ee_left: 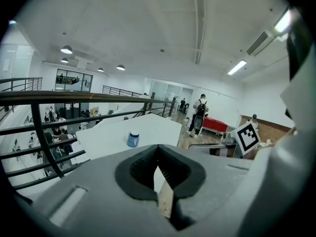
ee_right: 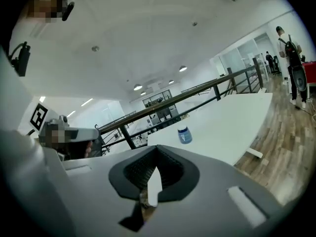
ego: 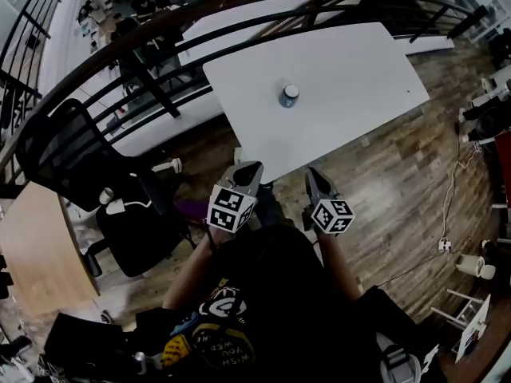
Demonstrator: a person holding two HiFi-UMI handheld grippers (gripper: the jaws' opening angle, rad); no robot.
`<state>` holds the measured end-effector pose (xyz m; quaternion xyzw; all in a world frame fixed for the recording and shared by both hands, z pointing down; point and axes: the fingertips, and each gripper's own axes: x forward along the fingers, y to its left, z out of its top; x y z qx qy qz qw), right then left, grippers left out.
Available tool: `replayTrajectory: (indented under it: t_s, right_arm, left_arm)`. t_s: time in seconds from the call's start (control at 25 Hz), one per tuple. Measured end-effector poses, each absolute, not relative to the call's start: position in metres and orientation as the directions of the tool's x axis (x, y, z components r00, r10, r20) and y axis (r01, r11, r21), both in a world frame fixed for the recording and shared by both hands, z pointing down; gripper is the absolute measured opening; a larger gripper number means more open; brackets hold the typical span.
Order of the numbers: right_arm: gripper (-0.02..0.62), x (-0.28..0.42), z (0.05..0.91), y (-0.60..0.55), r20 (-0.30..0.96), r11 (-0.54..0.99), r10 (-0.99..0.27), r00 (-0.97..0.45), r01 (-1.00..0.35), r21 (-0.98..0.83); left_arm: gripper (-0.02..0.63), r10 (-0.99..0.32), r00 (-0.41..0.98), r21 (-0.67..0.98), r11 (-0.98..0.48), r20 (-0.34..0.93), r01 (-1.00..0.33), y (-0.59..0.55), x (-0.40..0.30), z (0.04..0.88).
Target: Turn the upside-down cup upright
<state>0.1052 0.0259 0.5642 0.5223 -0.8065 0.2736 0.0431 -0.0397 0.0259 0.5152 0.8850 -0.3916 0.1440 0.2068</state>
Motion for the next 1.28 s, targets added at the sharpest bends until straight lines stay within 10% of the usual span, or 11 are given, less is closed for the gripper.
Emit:
replayTrajectory:
  t_s: [1.28]
  right_arm:
    - [-0.002,0.069,0.515,0.174,0.269,0.341,-0.873,-0.408,-0.903,-0.264]
  left_arm:
    - [0.005,-0.644,0.658,0.182,-0.647,0.39,-0.74,0.161,-0.033,0.511]
